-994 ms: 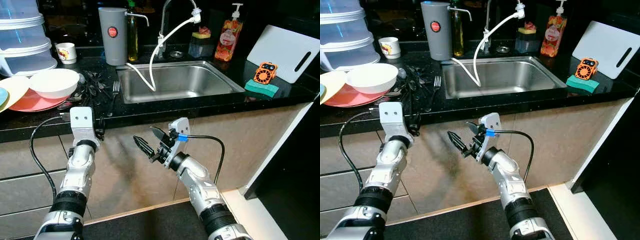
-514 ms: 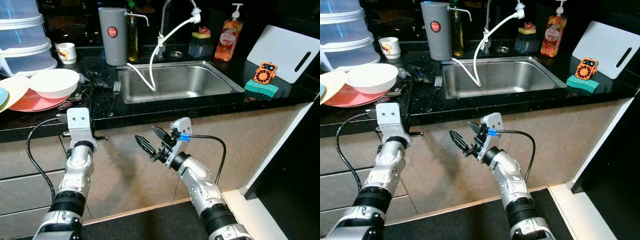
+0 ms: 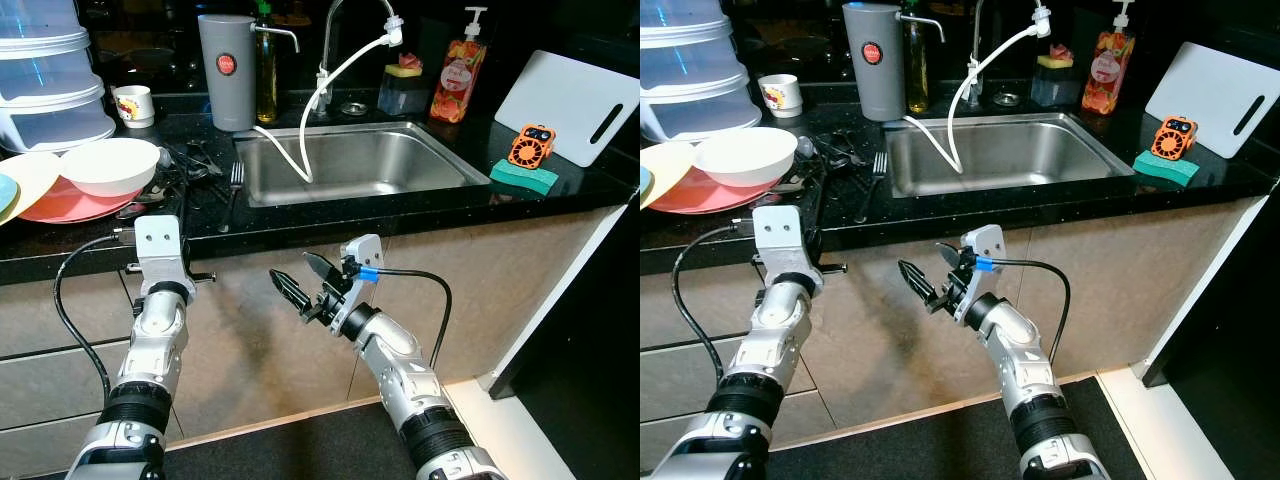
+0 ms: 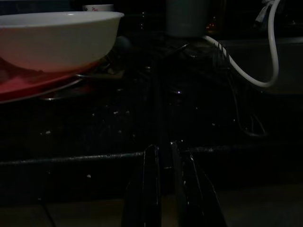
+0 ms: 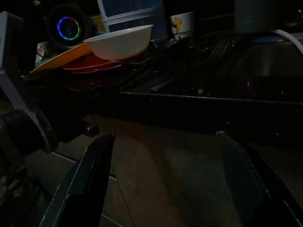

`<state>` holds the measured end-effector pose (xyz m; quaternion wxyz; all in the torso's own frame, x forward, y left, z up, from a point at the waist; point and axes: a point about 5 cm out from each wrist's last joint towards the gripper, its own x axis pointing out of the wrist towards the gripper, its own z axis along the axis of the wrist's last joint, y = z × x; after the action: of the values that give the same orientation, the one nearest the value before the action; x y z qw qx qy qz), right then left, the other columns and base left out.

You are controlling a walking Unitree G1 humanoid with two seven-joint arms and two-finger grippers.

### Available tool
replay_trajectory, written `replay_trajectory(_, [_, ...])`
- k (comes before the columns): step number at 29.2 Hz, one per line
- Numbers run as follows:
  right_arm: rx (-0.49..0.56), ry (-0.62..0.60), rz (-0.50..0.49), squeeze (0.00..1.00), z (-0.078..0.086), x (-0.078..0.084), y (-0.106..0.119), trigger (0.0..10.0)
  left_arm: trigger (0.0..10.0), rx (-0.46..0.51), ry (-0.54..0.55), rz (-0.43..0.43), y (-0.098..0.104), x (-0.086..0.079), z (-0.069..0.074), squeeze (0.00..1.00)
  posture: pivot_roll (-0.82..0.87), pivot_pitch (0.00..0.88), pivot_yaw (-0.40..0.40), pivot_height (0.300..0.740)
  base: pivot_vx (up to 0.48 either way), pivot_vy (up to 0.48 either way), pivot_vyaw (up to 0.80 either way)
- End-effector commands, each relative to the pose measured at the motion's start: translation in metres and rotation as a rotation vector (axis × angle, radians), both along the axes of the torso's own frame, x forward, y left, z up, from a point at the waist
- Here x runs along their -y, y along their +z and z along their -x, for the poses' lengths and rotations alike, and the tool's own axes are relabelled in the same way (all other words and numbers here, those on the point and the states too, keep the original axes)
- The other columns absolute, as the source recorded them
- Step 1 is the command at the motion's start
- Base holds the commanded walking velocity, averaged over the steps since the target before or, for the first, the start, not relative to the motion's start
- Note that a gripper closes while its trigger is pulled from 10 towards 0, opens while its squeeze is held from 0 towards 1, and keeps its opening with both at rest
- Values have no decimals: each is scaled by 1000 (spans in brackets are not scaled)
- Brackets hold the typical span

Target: Kitchen organization

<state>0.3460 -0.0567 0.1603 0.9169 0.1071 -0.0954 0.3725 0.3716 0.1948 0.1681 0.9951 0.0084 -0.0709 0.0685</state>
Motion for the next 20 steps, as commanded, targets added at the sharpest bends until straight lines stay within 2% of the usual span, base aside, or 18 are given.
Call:
replay_trajectory(1, [-14, -1, -14, 0, -1, 0, -1, 10000, 0, 18, 7, -6, 7, -1, 0, 0, 48, 59, -2, 740, 0, 0, 0])
replay_trajectory(8, [-15, 0, -16, 0, 0, -1, -1, 10000, 0, 56, 17, 13, 16, 8, 7, 0, 53, 61, 3, 740, 0, 0, 0])
replay_trajectory(16, [-22, 4, -20, 0, 1, -3, -3, 10000, 0, 52, 40, 38, 6, 8, 30, 0, 57, 65, 3, 740, 0, 0, 0])
replay_trajectory(17, [-20, 2, -22, 0, 1, -3, -3, 10000, 0, 84, 15, 51, 9, 10, 33, 0, 57, 65, 3, 740, 0, 0, 0])
replay_trajectory(19, [-20, 2, -22, 0, 1, -3, -3, 10000, 0, 84, 15, 51, 9, 10, 33, 0, 57, 65, 3, 740, 0, 0, 0])
replay_trajectory(20, [-4, -35, -32, 0, -1, -1, 2, 10000, 0, 166, -129, 76, 21, 23, 39, 0, 60, 62, -6, 740, 0, 0, 0])
